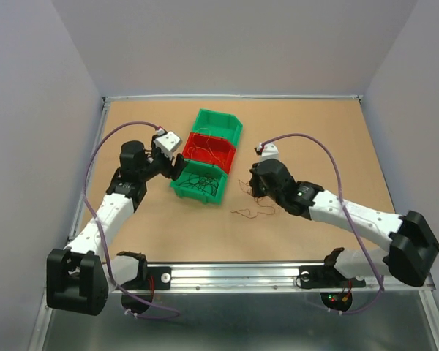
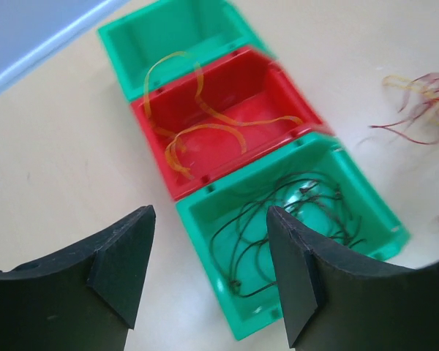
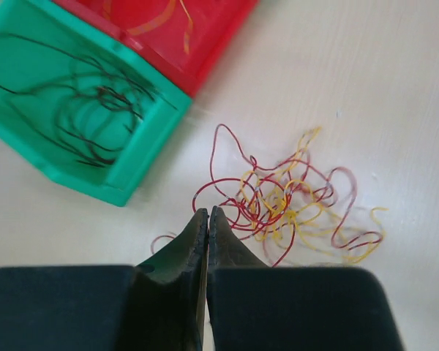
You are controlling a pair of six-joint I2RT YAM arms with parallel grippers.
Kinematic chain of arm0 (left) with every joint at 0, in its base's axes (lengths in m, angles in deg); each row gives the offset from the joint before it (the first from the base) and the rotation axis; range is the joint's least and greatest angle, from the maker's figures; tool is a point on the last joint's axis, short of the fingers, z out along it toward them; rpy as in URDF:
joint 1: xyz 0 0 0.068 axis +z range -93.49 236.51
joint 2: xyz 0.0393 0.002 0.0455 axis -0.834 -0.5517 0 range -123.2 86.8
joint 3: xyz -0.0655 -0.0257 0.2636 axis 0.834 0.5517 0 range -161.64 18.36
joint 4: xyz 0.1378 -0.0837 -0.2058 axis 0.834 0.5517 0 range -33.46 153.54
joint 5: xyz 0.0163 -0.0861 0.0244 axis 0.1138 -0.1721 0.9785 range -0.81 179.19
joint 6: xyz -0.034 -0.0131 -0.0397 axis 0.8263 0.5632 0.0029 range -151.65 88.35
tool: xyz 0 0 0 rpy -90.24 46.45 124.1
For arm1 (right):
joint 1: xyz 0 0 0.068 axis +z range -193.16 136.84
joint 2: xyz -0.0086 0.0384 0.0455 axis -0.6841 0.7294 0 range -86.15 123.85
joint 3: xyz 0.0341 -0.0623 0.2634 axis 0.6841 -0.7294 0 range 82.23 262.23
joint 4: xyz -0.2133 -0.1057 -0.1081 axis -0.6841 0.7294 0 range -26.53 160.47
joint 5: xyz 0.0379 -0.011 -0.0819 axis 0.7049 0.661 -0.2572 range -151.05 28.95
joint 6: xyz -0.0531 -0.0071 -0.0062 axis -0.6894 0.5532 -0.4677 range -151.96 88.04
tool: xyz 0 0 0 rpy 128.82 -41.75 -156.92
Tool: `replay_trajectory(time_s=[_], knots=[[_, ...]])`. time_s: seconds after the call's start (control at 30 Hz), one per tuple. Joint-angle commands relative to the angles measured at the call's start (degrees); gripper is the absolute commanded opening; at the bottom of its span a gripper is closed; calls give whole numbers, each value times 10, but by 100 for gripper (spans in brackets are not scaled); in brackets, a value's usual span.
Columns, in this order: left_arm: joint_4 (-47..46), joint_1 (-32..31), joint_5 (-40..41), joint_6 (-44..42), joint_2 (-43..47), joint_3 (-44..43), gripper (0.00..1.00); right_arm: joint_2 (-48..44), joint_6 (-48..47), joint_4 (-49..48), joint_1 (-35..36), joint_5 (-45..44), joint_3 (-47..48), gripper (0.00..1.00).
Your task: Untangle the cables
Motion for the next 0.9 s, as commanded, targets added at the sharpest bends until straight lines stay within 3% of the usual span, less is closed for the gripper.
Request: replay_trajectory(time_s=[0.0, 0.13, 0.2, 0.27, 0.4, 0.67, 0.87], knots=[[-6, -70, -74, -23, 45, -18, 74, -97, -27, -49, 5, 30, 2, 0], [-19, -149, -86, -25, 36, -53, 76, -169, -34, -78, 5, 37, -5, 1], [-53, -177, -95, -10, 26, -71, 82, -198, -38, -92, 5, 34, 1, 1], [-100, -187, -117, 6, 3, -90, 90, -221, -42, -96, 5, 29, 18, 0], [-173, -195, -173, 55, -57, -119, 95, -234, -54, -95, 5, 73, 54, 1], [-285, -247, -194, 102, -106, -143, 96, -227, -59, -96, 5, 134, 76, 0], [-292, -284, -185, 109, -127, -171, 95, -236, -59, -96, 4, 143, 70, 1]])
